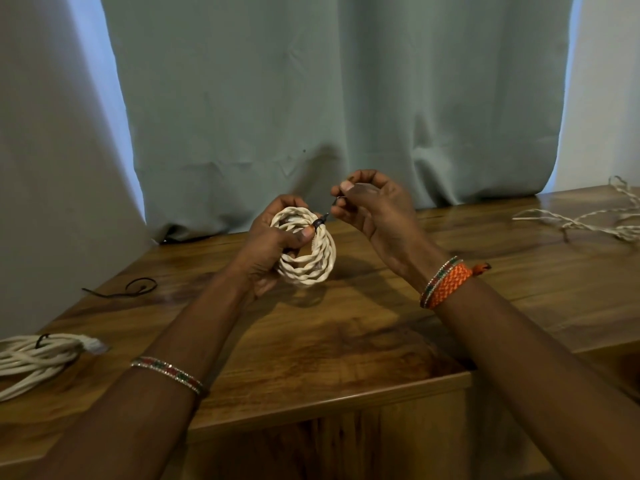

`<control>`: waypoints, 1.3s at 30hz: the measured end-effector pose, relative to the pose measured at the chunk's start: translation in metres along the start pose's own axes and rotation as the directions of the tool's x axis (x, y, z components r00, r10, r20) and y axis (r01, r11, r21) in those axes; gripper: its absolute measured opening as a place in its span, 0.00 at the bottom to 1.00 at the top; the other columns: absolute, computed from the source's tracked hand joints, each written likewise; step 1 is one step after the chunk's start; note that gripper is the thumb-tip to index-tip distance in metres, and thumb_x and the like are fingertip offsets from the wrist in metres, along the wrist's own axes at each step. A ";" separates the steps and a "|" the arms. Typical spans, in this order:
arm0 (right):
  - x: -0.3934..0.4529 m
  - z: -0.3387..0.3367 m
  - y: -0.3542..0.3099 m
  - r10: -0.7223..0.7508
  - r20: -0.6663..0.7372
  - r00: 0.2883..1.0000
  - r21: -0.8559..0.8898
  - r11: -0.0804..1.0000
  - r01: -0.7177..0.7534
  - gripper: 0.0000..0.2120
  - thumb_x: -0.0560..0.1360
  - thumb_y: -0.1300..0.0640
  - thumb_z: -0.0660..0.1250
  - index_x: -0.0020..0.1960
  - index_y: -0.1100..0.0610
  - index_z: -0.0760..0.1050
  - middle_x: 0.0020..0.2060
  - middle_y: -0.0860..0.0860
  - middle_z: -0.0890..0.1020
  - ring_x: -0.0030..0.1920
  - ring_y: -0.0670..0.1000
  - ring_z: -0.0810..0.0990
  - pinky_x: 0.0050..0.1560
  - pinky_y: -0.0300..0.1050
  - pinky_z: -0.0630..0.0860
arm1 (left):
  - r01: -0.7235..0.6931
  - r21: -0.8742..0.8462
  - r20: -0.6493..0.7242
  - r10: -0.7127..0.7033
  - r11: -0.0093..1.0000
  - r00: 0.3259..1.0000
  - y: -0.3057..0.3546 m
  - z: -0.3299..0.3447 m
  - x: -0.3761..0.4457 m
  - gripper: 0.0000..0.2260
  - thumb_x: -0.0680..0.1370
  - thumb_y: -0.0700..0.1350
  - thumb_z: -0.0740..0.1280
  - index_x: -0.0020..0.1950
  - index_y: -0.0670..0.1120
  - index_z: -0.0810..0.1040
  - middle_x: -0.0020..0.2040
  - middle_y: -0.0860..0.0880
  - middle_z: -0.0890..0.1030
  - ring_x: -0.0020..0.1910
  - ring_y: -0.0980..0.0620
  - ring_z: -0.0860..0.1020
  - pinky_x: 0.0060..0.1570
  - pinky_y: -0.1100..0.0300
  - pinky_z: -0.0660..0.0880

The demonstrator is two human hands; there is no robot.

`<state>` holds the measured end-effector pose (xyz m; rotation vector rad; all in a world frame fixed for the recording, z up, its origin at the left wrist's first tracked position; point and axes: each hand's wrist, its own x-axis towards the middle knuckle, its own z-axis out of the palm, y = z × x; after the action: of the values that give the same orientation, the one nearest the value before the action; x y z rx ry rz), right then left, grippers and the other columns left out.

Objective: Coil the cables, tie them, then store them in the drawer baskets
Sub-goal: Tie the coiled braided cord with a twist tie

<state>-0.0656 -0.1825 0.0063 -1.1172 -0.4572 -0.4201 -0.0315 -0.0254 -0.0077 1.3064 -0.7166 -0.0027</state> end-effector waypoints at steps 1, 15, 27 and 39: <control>-0.001 -0.001 0.001 -0.039 0.008 0.999 -0.083 0.996 0.039 0.05 0.76 0.68 0.64 0.46 0.59 0.73 0.40 0.55 0.81 0.37 0.47 0.80 0.39 0.40 0.80 | 0.005 0.012 -0.005 -0.005 1.000 1.000 0.000 0.000 0.000 0.15 0.65 0.28 0.67 0.44 0.46 0.72 0.39 0.45 0.76 0.29 0.56 0.77 0.28 0.67 0.74; 0.000 -0.019 -0.012 -0.168 0.272 0.948 -0.807 0.498 0.319 0.08 0.71 0.64 0.72 0.42 0.51 0.82 0.40 0.43 0.83 0.47 0.42 0.82 0.56 0.43 0.78 | 0.042 0.020 0.051 -0.043 0.999 0.998 -0.003 -0.003 0.001 0.15 0.67 0.28 0.67 0.45 0.45 0.72 0.34 0.50 0.81 0.31 0.55 0.79 0.32 0.64 0.76; 0.001 -0.021 -0.006 -0.160 0.260 0.952 -0.678 0.672 0.298 0.09 0.74 0.69 0.66 0.53 0.63 0.80 0.42 0.52 0.84 0.43 0.46 0.84 0.45 0.36 0.80 | 0.034 0.044 0.060 -0.037 0.998 0.998 -0.004 -0.007 0.002 0.14 0.63 0.33 0.67 0.44 0.46 0.73 0.34 0.51 0.80 0.32 0.55 0.78 0.33 0.65 0.76; 0.007 -0.026 -0.003 -0.126 0.313 0.941 -0.623 0.721 0.304 0.09 0.74 0.71 0.65 0.45 0.59 0.78 0.40 0.50 0.81 0.39 0.43 0.82 0.40 0.38 0.80 | 0.078 -0.012 0.141 -0.076 0.997 0.987 -0.008 -0.004 0.001 0.14 0.64 0.32 0.65 0.46 0.46 0.72 0.33 0.51 0.80 0.31 0.56 0.78 0.31 0.65 0.75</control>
<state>-0.0579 -0.2080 0.0029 -1.8437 -0.6955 -0.6872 -0.0260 -0.0240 -0.0144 1.3257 -0.7838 -0.1648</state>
